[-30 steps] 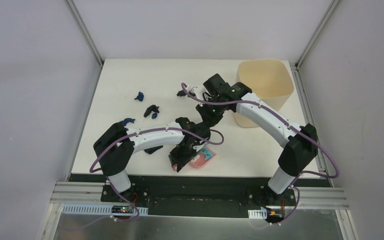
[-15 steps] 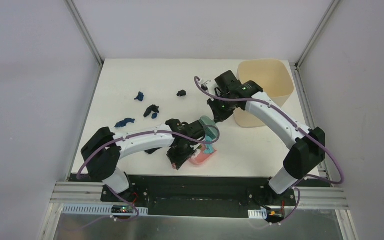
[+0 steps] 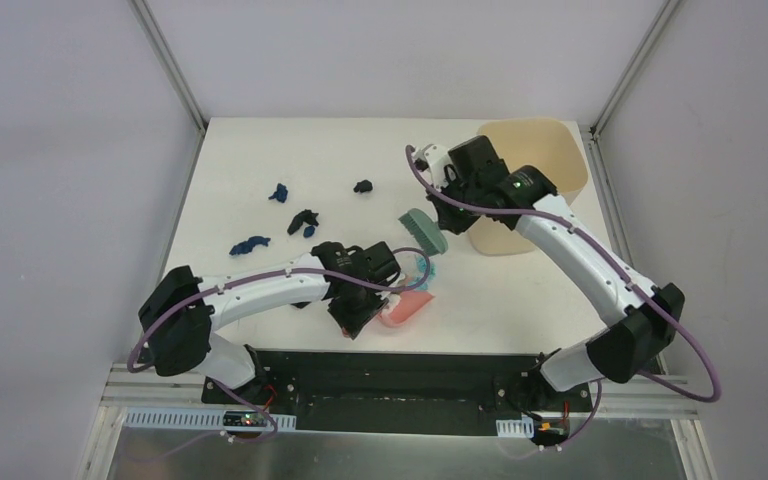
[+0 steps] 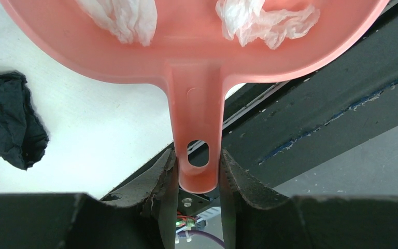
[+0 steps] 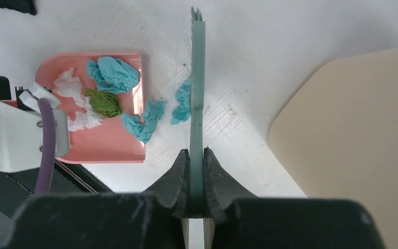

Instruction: Sweep away the paper scraps from the table

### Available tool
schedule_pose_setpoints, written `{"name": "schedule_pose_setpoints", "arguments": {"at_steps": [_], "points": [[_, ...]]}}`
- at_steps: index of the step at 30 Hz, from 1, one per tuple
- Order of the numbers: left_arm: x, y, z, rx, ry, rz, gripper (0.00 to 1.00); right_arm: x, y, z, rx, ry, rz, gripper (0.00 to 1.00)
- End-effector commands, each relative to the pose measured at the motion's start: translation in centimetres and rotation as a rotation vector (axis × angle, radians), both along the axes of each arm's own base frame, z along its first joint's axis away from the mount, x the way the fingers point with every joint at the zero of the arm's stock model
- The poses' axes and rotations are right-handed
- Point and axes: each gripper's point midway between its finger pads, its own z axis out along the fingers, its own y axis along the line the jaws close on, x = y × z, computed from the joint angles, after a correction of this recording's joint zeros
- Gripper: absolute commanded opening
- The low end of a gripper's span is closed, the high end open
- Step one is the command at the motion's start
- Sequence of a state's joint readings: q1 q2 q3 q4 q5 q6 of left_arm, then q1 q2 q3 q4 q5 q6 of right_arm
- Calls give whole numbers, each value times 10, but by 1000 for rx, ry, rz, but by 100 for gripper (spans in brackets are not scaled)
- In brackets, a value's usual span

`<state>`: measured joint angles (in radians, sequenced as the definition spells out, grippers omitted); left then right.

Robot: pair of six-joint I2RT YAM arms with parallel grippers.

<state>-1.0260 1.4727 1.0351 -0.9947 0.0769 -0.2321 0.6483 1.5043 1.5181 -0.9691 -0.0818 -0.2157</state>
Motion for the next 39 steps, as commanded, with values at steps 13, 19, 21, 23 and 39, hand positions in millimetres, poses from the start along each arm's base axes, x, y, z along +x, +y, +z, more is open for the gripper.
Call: {"name": "schedule_pose_setpoints", "arguments": {"at_steps": [13, 19, 21, 23, 39], "points": [[35, -33, 37, -193, -219, 46, 0, -3, -44, 96, 277, -178, -119, 0], [12, -2, 45, 36, -92, -14, 0, -11, -58, 62, 205, -126, -141, 0], [2, 9, 46, 75, -48, -23, 0, -12, -64, 53, 170, -123, -151, 0], [-6, 21, 48, 125, -17, -23, 0, -14, -69, 43, 131, -103, -157, 0], [-26, 26, 28, 220, 145, -71, 0, -12, -59, -24, -1, 71, -193, 0]]}}
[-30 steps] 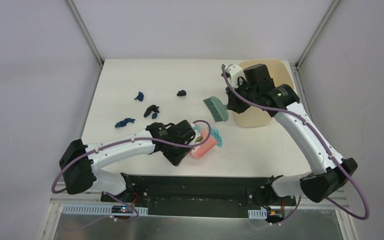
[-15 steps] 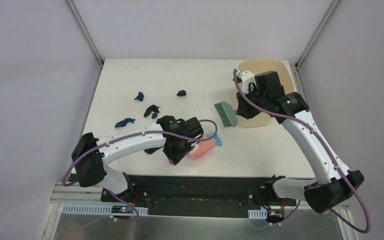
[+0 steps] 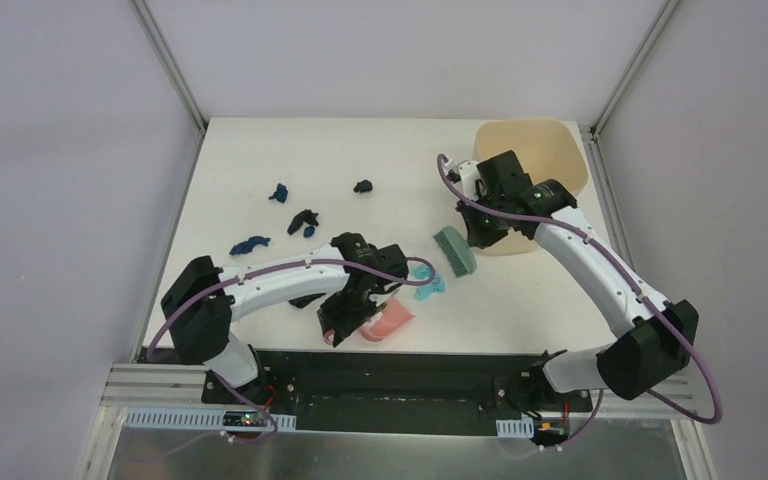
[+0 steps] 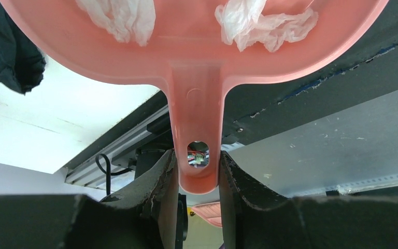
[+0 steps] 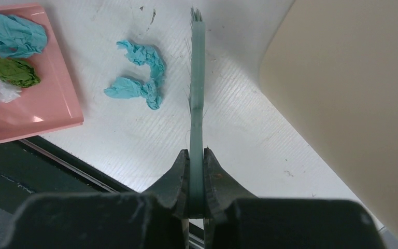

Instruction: Sweep away the paper scraps from the table

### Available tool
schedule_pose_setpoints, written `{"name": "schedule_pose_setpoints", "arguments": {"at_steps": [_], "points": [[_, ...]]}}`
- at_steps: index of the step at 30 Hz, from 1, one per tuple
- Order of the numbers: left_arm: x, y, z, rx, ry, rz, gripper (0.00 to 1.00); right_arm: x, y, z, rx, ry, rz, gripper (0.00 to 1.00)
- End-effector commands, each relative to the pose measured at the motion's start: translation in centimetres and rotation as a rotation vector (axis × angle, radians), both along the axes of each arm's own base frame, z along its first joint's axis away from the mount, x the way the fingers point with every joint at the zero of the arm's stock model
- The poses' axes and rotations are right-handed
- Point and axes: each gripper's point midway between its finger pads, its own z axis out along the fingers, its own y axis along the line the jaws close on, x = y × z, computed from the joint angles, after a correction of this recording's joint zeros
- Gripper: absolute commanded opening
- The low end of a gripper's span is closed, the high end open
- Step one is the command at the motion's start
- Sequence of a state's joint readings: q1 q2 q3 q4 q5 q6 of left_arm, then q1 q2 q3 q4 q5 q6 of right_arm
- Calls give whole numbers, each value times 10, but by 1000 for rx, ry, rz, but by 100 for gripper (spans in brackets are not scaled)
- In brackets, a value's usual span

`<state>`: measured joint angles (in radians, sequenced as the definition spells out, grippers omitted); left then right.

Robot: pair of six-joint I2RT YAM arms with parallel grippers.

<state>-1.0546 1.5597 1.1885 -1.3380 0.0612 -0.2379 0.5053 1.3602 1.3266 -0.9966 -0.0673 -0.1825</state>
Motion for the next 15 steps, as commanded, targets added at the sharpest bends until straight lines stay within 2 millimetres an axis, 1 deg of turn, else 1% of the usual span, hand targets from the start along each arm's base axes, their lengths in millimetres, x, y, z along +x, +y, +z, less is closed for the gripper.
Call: {"name": "schedule_pose_setpoints", "arguments": {"at_steps": [1, 5, 8, 10, 13, 15], "points": [[-1, -11, -2, -24, 33, -52, 0, 2, 14, -2, 39, 18, -5, 0], [5, -19, -13, 5, 54, -88, 0, -10, 31, -12, 42, 102, 41, 0], [9, -26, -22, 8, 62, -105, 0, -21, 45, -19, 82, 195, 66, 0], [12, -33, -25, -4, 65, -115, 0, -28, 58, -19, 140, 257, 88, 0], [17, -44, -34, -21, 69, -131, 0, -33, 76, -15, 224, 324, 118, 0], [20, -47, -39, -12, 70, -138, 0, -36, 81, -12, 243, 357, 136, 0]]}}
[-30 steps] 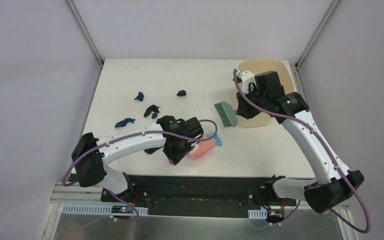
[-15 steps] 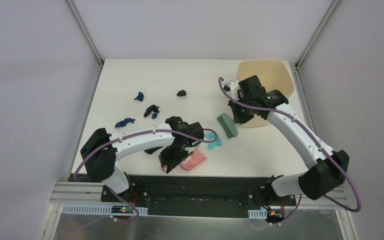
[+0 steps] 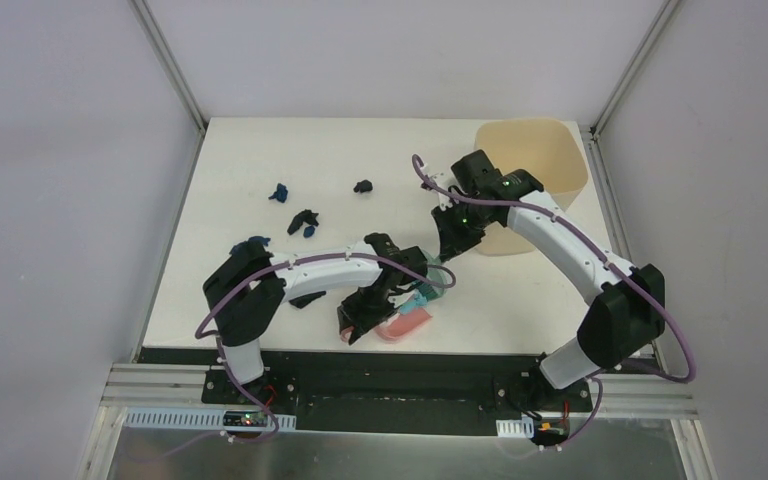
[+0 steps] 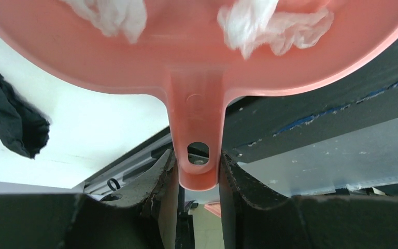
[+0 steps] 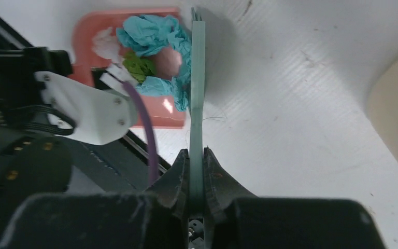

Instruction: Sweep away the paper scraps from the table

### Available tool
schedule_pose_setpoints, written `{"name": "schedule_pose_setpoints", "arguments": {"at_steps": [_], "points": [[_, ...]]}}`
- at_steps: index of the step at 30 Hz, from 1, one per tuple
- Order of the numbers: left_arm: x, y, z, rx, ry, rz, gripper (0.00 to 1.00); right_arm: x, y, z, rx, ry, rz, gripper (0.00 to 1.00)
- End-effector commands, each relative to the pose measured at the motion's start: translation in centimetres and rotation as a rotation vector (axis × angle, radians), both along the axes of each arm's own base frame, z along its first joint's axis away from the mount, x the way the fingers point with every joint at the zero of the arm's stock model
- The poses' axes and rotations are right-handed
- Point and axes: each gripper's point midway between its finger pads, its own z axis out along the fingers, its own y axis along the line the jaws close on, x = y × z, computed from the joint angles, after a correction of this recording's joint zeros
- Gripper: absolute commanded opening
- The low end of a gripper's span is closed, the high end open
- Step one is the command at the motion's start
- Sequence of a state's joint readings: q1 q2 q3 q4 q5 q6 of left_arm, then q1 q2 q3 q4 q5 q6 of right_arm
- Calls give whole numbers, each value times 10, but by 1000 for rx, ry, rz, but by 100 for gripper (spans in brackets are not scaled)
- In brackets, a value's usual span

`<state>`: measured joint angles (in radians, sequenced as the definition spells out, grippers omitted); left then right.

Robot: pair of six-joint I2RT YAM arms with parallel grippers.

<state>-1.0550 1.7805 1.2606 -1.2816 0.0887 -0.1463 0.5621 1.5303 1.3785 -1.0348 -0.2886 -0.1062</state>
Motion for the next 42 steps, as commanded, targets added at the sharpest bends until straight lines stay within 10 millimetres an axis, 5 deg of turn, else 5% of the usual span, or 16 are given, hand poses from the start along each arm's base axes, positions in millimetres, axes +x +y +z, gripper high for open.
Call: {"name": "schedule_pose_setpoints", "arguments": {"at_steps": [1, 6, 11, 24, 33, 40, 42], "points": [[8, -22, -7, -61, -8, -52, 0, -14, 27, 20, 135, 100, 43, 0], [12, -21, -13, -84, -56, -51, 0, -7, 11, 45, 145, 2, 24, 0], [23, -26, -13, -169, -154, -54, 0, 4, -21, 47, 38, -127, 5, 0], [41, -28, 2, -285, -324, -28, 0, 8, -68, 89, 100, -283, -121, 0], [36, -22, 27, -331, -354, 8, 0, -15, -95, 80, 87, -318, -152, 0], [59, -10, 50, -283, -497, 79, 0, -55, -95, 52, 126, -164, -127, 0], [69, -11, 55, -287, -522, 109, 0, -53, -95, 48, 150, -185, -168, 0]]}}
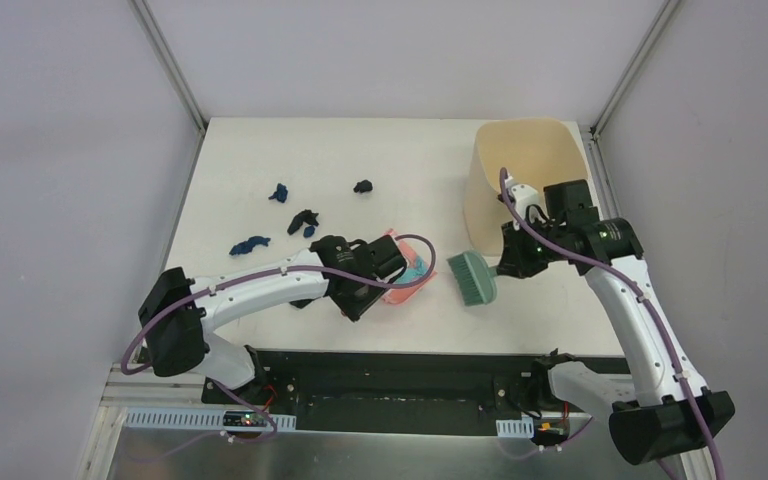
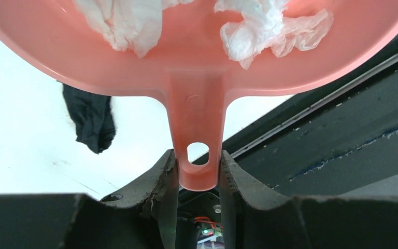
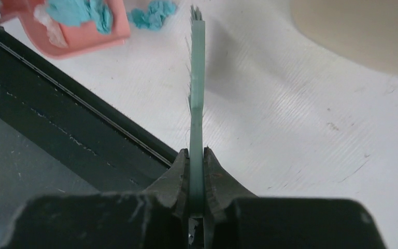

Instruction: Sweep away the paper scraps from the table

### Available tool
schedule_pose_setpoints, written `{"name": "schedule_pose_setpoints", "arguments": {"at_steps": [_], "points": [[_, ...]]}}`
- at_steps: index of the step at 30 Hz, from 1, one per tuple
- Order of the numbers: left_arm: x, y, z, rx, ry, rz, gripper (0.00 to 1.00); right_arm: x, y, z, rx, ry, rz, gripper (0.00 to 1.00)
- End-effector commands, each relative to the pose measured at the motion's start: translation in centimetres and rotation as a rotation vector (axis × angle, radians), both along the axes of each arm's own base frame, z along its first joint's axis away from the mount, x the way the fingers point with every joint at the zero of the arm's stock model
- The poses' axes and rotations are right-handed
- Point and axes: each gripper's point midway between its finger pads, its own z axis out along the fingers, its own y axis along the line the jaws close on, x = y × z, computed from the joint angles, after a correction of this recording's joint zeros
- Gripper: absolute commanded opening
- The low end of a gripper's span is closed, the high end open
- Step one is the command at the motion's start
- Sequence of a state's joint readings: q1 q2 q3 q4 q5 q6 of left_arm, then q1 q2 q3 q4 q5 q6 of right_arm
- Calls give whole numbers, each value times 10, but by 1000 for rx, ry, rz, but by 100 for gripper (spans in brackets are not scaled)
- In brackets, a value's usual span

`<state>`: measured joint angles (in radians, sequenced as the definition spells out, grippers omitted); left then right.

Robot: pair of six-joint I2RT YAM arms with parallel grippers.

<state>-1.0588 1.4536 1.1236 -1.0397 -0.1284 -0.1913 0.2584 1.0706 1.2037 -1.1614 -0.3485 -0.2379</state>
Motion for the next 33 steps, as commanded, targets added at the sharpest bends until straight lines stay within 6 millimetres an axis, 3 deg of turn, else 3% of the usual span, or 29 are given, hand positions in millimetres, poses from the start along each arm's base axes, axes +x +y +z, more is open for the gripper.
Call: {"name": "schedule_pose_setpoints", "arguments": {"at_steps": [1, 6, 12, 17, 24, 33], "points": [[31, -4, 28, -43, -119, 100, 0, -8, 5, -4, 91, -25, -21, 0], [69, -22, 57, -109, -179, 157, 0, -13, 7, -12, 157, -64, -33, 0], [112, -56, 99, -182, -247, 159, 0, -24, 22, -4, 270, -113, 40, 0], [142, -89, 119, -223, -277, 144, 0, -34, 31, 2, 319, -119, 123, 0], [166, -125, 146, -291, -305, 136, 0, -36, 29, 6, 315, -156, 117, 0], [194, -156, 174, -382, -397, 106, 0, -37, 29, 6, 317, -157, 120, 0]]}}
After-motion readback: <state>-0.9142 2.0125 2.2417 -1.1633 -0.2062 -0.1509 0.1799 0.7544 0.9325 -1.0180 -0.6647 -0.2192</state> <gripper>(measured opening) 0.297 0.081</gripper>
